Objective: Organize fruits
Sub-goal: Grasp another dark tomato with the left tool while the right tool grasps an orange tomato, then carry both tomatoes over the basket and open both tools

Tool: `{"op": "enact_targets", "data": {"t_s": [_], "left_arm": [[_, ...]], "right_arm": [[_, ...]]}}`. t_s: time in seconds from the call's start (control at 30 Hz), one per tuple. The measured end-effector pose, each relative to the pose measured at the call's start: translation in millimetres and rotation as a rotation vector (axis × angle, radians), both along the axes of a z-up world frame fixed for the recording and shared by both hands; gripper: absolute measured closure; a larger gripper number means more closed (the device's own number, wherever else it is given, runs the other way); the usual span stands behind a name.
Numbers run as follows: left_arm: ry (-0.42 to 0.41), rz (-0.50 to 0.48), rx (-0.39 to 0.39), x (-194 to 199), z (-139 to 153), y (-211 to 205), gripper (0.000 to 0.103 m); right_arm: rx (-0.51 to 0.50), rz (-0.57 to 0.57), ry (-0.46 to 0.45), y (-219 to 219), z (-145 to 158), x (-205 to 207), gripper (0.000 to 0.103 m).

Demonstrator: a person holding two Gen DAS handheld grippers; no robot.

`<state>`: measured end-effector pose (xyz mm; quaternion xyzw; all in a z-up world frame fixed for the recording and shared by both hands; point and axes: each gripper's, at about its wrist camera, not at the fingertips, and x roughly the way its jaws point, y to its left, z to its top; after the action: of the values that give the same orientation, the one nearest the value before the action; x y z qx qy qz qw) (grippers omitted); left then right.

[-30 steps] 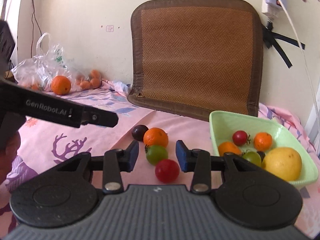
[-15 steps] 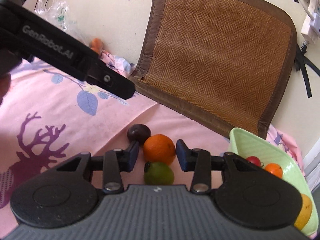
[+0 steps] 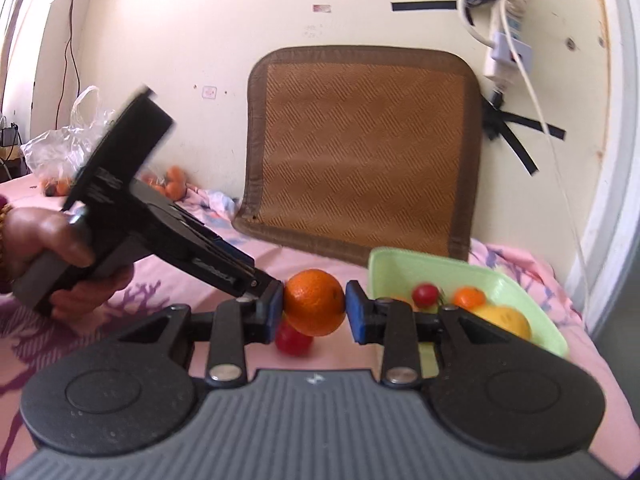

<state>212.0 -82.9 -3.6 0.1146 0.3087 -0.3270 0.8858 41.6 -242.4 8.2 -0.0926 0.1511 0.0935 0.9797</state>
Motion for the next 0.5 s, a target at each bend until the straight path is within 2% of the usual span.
{"op": "enact_targets", "data": {"t_s": [0.03,0.1,0.13,0.27,0.33,0.4,0.5], "left_arm": [[0.002,0.015,0.048,1.4,-6.3,-5.9,0.062],[-0.002,0.027,0.038,-0.9,-7.6,-5.3,0.066],[0.01,0.037,0.021,-1.3,-6.7,-3.5,0.075],[0.002,0.078,-0.01,-12.8,6.7,-0.2,0.075],[0.018,0.079,-0.061,-19.4,22.8,0.4,0.075],[0.049,0.06,-0.143,-25.5,46.3,-2.7,0.075],[0.047,-0.005,-0.262,-40.4,85.6,-17.6,0.074]], "right_arm": [[0.004,-0.008,0.005,-3.9,-1.4,-4.4,0.067],[0.011,-0.024,0.002,-10.2,-3.8,-9.8,0.067],[0.012,-0.033,-0.007,-13.1,-3.6,-12.1,0.067],[0.022,-0.066,-0.076,-29.1,6.7,-14.1,0.067],[-0.023,-0.076,-0.146,-37.9,19.3,-15.7,0.067],[-0.059,-0.088,-0.221,-51.7,40.8,-13.2,0.067],[-0.062,-0.113,-0.286,-76.2,73.2,-5.4,0.067]]}}
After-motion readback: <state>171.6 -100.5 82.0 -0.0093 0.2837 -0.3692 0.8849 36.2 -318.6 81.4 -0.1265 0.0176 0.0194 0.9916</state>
